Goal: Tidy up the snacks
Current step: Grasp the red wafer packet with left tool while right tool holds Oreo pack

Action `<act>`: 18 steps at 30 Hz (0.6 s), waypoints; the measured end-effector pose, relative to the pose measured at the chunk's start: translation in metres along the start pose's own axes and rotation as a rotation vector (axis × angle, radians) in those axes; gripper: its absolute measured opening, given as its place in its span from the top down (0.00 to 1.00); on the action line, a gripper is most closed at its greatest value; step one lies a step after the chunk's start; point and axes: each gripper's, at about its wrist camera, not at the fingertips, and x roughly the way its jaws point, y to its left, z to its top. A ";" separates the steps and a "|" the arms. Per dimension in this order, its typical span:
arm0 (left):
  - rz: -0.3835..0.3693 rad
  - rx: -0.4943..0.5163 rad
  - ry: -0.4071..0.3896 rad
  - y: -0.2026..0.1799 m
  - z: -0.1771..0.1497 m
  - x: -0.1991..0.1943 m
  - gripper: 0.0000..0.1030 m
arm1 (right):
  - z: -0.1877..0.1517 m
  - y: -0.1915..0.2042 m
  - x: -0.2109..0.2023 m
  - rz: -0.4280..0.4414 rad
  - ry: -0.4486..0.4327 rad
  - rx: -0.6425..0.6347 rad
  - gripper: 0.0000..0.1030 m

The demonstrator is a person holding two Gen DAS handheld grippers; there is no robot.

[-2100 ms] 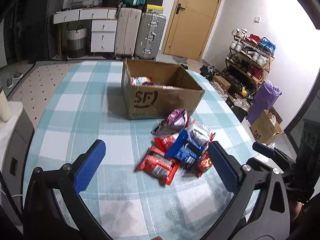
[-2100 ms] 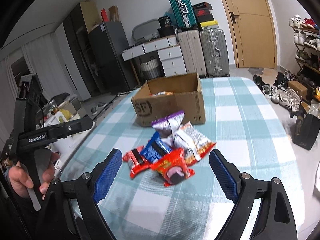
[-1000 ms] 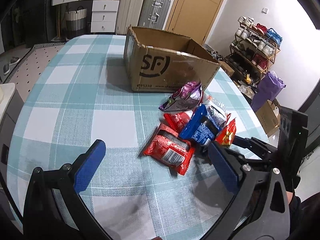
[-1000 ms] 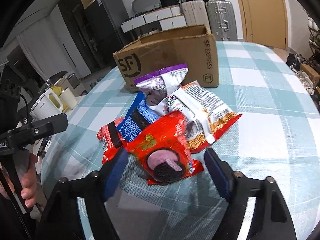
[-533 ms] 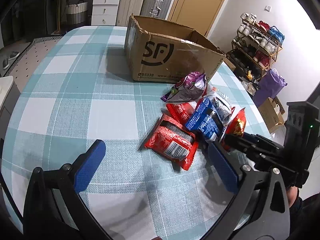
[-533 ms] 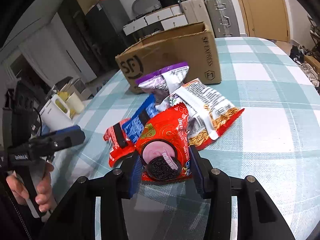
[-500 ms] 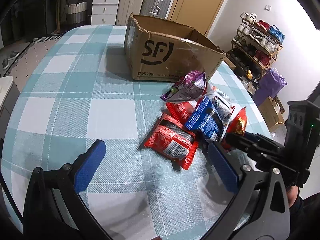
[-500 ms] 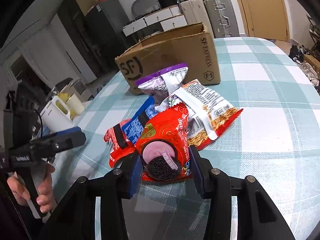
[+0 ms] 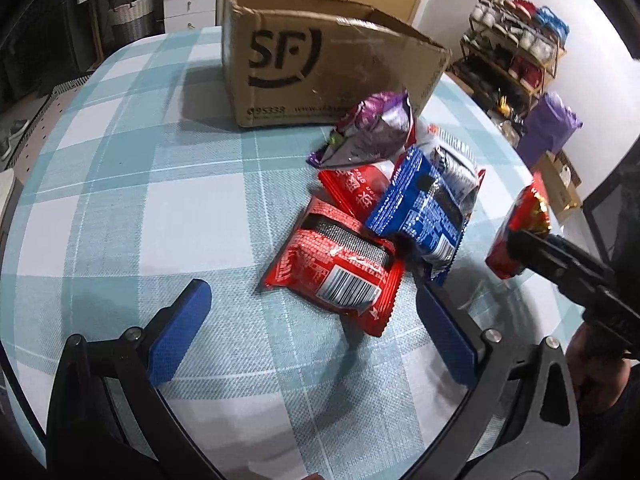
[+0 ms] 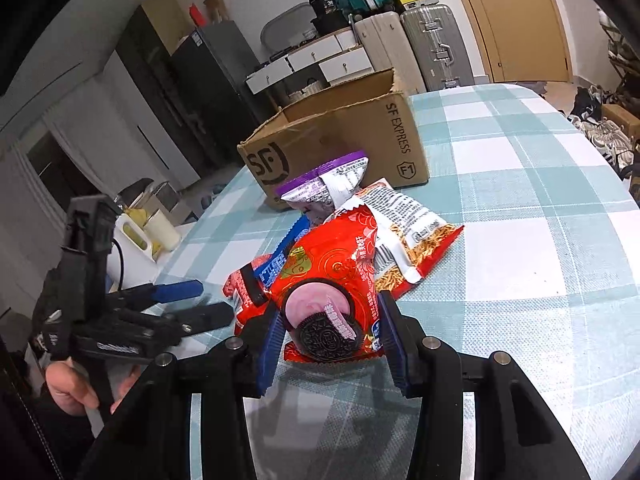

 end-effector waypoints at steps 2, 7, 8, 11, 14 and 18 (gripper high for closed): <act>0.011 0.013 0.011 -0.003 0.003 0.007 0.01 | -0.001 -0.002 -0.001 0.001 -0.003 0.005 0.56; 0.025 0.035 0.031 -0.010 0.010 0.020 0.01 | -0.003 -0.005 -0.004 0.008 -0.009 0.013 0.56; 0.028 0.040 0.034 -0.011 0.012 0.023 0.01 | -0.003 -0.005 -0.004 0.009 -0.009 0.014 0.56; 0.037 0.048 0.044 -0.014 0.016 0.031 0.01 | -0.004 -0.008 -0.004 0.013 -0.012 0.023 0.56; 0.044 0.061 0.047 -0.017 0.021 0.036 0.01 | -0.005 -0.010 -0.006 0.016 -0.014 0.029 0.56; 0.050 0.072 0.049 -0.018 0.023 0.040 0.01 | -0.005 -0.012 -0.006 0.020 -0.015 0.032 0.56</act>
